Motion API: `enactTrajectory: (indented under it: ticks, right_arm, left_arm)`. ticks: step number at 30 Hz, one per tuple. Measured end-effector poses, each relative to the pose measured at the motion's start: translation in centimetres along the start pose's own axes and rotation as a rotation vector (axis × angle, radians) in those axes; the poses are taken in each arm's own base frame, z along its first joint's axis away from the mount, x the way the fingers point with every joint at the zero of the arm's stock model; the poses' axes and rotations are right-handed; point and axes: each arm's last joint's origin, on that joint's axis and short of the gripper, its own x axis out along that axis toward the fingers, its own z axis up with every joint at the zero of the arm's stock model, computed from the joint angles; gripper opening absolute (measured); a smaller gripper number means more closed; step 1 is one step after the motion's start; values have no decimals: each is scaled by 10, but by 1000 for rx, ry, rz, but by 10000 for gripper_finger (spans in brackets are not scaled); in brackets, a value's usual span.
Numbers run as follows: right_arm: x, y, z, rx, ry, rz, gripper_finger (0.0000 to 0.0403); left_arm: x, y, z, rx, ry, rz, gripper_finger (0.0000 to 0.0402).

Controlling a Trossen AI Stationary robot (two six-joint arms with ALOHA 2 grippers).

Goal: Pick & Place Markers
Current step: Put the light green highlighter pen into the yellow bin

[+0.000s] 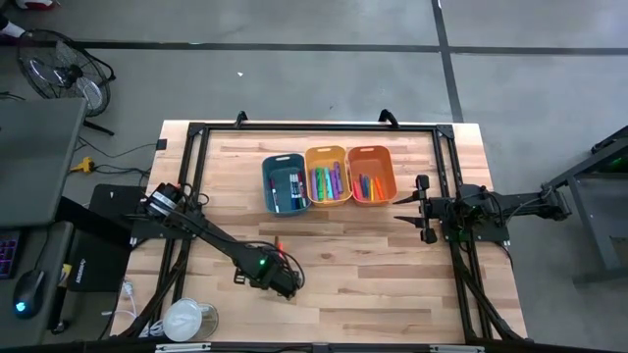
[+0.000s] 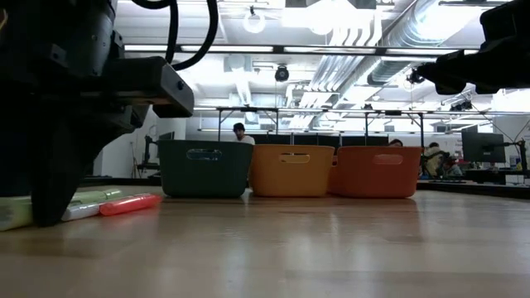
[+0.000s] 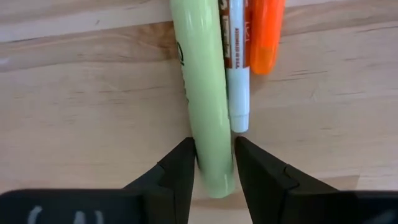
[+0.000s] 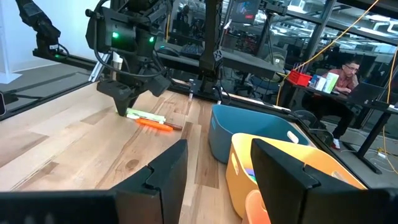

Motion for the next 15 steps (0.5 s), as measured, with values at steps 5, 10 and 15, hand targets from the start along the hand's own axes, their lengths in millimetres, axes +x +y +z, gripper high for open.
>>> enactTrajectory:
  ticks: [5,10,15]
  right_arm:
    - [0,0,0,0,0,0,167]
    - [0,0,0,0,0,-1,167]
    - [0,0,0,0,0,0,167]
  left_arm:
    - [1,0,1,5,-10,3,71]
    - [2,0,1,36,-11,2,63]
    - [2,1,1,38,-15,6,63]
